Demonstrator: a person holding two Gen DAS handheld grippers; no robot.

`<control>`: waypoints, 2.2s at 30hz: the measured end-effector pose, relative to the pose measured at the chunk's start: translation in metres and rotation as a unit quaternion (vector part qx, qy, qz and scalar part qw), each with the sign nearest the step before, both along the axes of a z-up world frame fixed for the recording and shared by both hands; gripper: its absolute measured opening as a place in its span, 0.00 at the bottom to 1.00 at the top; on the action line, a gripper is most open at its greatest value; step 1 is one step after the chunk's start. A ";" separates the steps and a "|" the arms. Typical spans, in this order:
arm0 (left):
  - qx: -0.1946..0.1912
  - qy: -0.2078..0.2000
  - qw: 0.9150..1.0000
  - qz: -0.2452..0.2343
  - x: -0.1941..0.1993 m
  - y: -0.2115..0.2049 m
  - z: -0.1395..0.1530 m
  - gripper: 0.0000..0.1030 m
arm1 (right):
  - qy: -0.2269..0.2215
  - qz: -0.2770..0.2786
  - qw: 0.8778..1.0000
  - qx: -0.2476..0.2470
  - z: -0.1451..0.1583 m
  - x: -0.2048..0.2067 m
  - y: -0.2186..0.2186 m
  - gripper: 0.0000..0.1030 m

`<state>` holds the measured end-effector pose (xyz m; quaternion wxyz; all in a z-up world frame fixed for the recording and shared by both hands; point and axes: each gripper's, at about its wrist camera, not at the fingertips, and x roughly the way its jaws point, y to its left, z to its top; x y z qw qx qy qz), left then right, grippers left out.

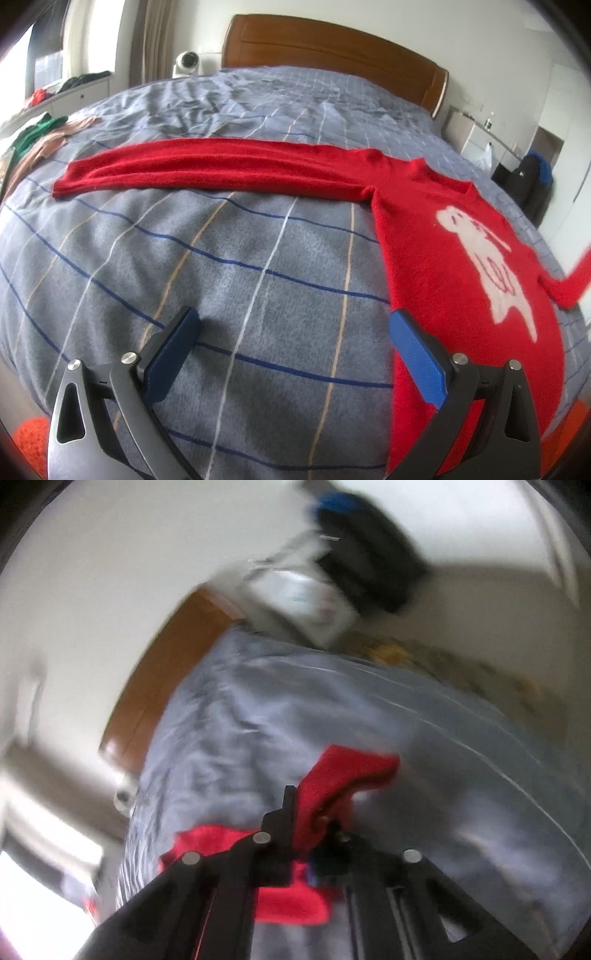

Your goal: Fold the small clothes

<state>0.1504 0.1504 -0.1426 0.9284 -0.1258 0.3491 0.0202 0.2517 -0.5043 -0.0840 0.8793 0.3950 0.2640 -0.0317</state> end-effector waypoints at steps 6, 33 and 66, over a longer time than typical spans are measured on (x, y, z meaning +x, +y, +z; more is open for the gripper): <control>-0.001 -0.002 1.000 -0.005 -0.001 0.001 0.000 0.99 | -0.068 0.159 0.983 -0.065 0.092 0.081 0.142 0.05; 0.024 0.000 1.000 0.004 0.001 -0.005 -0.002 0.99 | 0.051 0.300 0.943 -0.136 -0.068 0.058 0.206 0.65; 0.035 0.006 0.999 -0.018 -0.008 -0.005 0.016 0.99 | 0.035 0.135 0.987 -0.082 -0.127 -0.014 0.096 0.75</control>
